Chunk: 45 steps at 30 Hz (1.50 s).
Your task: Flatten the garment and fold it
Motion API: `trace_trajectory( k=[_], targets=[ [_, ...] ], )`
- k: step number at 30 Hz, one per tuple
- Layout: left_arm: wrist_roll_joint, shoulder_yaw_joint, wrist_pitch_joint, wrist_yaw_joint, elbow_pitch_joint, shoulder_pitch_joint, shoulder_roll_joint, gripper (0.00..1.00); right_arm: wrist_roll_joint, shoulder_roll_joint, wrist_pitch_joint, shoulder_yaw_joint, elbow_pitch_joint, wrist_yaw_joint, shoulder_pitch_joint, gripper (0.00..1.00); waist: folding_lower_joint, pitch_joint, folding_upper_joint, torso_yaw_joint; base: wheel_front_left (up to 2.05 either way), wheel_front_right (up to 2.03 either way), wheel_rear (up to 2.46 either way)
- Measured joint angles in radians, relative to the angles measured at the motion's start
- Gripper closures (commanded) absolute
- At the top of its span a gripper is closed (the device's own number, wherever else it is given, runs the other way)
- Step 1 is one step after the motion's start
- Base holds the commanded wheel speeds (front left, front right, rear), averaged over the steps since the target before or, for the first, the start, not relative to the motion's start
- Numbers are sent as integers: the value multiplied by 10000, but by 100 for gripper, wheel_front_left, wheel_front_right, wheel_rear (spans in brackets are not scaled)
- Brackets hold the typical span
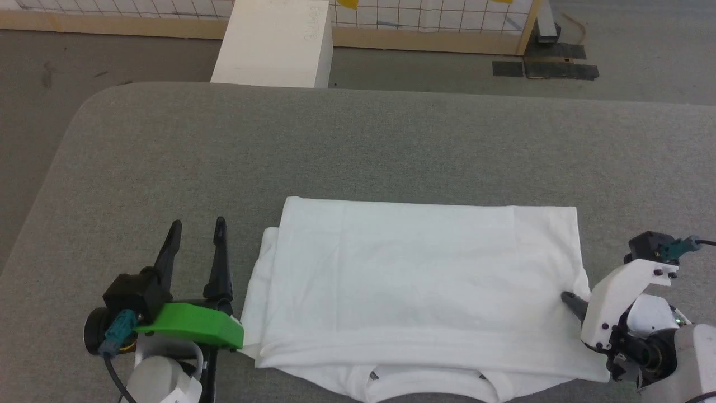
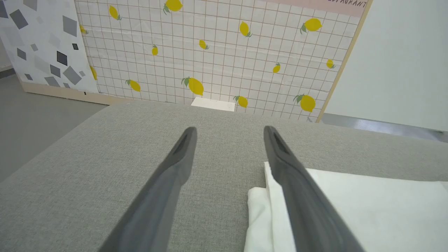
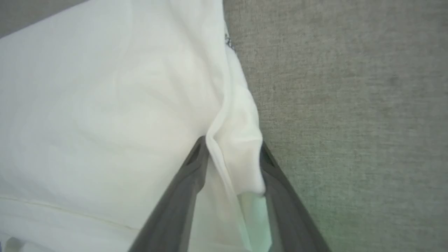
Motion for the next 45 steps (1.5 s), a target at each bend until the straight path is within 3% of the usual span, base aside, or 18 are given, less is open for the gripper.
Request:
trace_trajectory(
  k=[9,19,23,27,33,36,37,41,45],
  targets=[
    [359,176,0,-217,61,-1,-176,0,203,244,-562,-548,-769,6,593,100,0,22,0,25,0,0,0],
    [477,255,0,-326,142,6,-309,0,-1561,157,-1114,-2869,-2408,10,1586,100,0,-35,1,-72,0,0,0],
    [522,267,0,-389,184,10,-384,0,-1829,67,-1315,-3007,-3033,6,1825,100,0,-100,0,-110,0,0,0],
    [535,255,0,-410,255,20,-405,0,-1747,79,-899,-2245,-4174,4,2275,100,0,-170,0,-127,0,0,0],
    [546,238,0,-487,320,20,-418,0,-1406,98,382,-328,-6621,4,2714,100,0,-241,1,-91,0,0,0],
    [550,196,0,-493,349,17,-424,0,-1197,46,913,803,-7507,4,2695,100,1,-243,0,-15,0,0,0],
    [550,142,0,-500,382,6,-435,0,-1156,-215,1154,1962,-7873,2,2466,100,0,-218,0,104,0,0,0],
    [550,21,0,-573,474,-101,-447,0,-1141,-456,1221,3425,-7563,2,1699,100,0,-134,0,293,0,0,0],
    [546,-6,0,-573,443,-300,-462,0,-993,-385,995,4625,-6431,2,886,100,0,6,0,492,0,0,0]
  ],
)
